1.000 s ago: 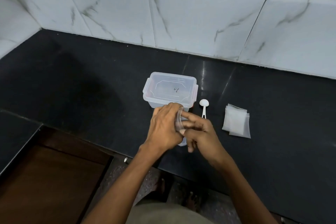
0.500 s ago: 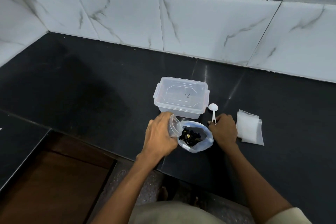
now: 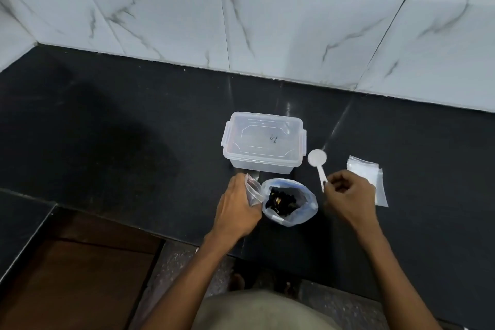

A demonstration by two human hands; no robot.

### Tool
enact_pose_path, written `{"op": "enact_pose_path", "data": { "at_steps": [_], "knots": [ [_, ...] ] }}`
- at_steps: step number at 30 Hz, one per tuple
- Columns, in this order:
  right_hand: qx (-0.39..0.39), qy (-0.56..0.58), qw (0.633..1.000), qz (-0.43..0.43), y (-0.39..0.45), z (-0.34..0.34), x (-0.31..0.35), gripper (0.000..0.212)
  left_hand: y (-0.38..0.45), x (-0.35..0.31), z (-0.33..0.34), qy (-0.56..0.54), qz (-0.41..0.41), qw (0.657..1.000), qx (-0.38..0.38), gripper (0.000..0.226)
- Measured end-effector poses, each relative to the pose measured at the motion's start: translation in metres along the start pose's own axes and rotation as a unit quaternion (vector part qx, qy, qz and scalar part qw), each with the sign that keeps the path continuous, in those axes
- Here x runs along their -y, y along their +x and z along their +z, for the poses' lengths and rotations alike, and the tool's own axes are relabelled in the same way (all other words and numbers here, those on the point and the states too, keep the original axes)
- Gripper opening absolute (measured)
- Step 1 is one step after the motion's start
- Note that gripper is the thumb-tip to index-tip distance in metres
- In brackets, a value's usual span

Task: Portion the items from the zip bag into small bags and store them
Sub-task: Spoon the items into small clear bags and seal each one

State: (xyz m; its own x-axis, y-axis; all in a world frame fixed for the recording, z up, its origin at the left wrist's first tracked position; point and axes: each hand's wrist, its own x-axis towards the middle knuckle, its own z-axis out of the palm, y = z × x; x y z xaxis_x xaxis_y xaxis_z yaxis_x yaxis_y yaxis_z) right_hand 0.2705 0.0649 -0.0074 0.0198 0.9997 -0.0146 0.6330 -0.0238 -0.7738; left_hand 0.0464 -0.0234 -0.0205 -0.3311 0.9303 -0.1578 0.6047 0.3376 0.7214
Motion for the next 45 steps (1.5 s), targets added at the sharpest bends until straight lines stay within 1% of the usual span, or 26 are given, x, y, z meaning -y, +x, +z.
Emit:
{"op": "enact_pose_path", "data": {
  "at_steps": [2, 4, 7, 9, 12, 15, 17, 20, 23, 25, 29, 32, 34, 37, 39, 40, 42, 44, 45],
  "knots": [
    [0.023, 0.04, 0.999, -0.023, -0.018, -0.01, 0.007, 0.017, 0.003, 0.002, 0.002, 0.003, -0.01, 1.0, 0.008, 0.038],
    [0.033, 0.037, 0.996, -0.068, -0.033, -0.013, 0.011, 0.017, 0.006, 0.004, 0.005, 0.013, -0.025, 0.999, 0.019, 0.043],
    [0.039, -0.033, 0.989, -0.139, -0.044, -0.001, 0.011, 0.017, 0.008, 0.003, 0.009, 0.021, -0.057, 0.997, 0.04, 0.051],
    [0.05, -0.1, 0.981, -0.157, -0.046, 0.012, 0.008, 0.013, 0.01, 0.001, 0.012, 0.014, -0.084, 0.995, 0.047, 0.053],
    [0.067, -0.168, 0.973, -0.142, -0.045, 0.026, 0.006, 0.014, 0.015, -0.001, 0.015, -0.021, -0.117, 0.991, 0.054, 0.049],
    [0.077, -0.173, 0.972, -0.142, -0.048, 0.035, 0.013, 0.015, 0.018, -0.002, 0.015, -0.062, -0.133, 0.987, 0.067, 0.046],
    [0.105, -0.178, 0.968, -0.139, -0.051, 0.04, 0.016, 0.012, 0.02, 0.0, 0.017, -0.118, -0.149, 0.979, 0.075, 0.041],
    [0.136, -0.153, 0.971, -0.12, -0.053, 0.042, 0.015, 0.007, 0.019, 0.002, 0.021, -0.21, -0.169, 0.96, 0.079, 0.035],
    [0.139, -0.102, 0.983, -0.062, -0.049, 0.034, 0.016, 0.016, 0.02, 0.001, 0.022, -0.26, -0.17, 0.948, 0.074, 0.035],
    [0.155, -0.099, 0.982, -0.035, -0.048, 0.028, 0.018, 0.018, 0.022, 0.0, 0.023, -0.276, -0.161, 0.944, 0.082, 0.035],
    [0.184, -0.133, 0.974, -0.012, -0.049, 0.028, 0.019, 0.018, 0.023, 0.0, 0.028, -0.303, -0.141, 0.938, 0.092, 0.037],
    [0.196, -0.071, 0.977, 0.044, -0.046, 0.024, 0.019, 0.019, 0.024, 0.004, 0.029, -0.287, -0.141, 0.944, 0.083, 0.032],
    [0.184, -0.053, 0.979, 0.072, -0.045, 0.022, 0.02, 0.018, 0.025, 0.009, 0.029, -0.282, -0.146, 0.945, 0.078, 0.032],
    [0.164, -0.109, 0.979, 0.044, -0.048, 0.026, 0.022, 0.02, 0.021, 0.01, 0.03, -0.297, -0.147, 0.941, 0.073, 0.034],
    [0.183, -0.098, 0.977, 0.043, -0.048, 0.03, 0.024, 0.019, 0.019, 0.011, 0.031, -0.312, -0.135, 0.937, 0.075, 0.033],
    [0.187, -0.082, 0.977, 0.056, -0.048, 0.031, 0.025, 0.018, 0.018, 0.011, 0.031, -0.317, -0.128, 0.937, 0.075, 0.031],
    [0.167, -0.075, 0.981, 0.066, -0.048, 0.032, 0.024, 0.018, 0.019, 0.014, 0.029, -0.329, -0.125, 0.933, 0.074, 0.029],
    [0.151, -0.134, 0.979, 0.019, -0.053, 0.033, 0.022, 0.016, 0.019, 0.015, 0.028, -0.342, -0.125, 0.928, 0.075, 0.03],
    [0.161, -0.16, 0.974, -0.003, -0.057, 0.033, 0.024, 0.018, 0.018, 0.015, 0.028, -0.348, -0.125, 0.926, 0.074, 0.031]
  ]
}}
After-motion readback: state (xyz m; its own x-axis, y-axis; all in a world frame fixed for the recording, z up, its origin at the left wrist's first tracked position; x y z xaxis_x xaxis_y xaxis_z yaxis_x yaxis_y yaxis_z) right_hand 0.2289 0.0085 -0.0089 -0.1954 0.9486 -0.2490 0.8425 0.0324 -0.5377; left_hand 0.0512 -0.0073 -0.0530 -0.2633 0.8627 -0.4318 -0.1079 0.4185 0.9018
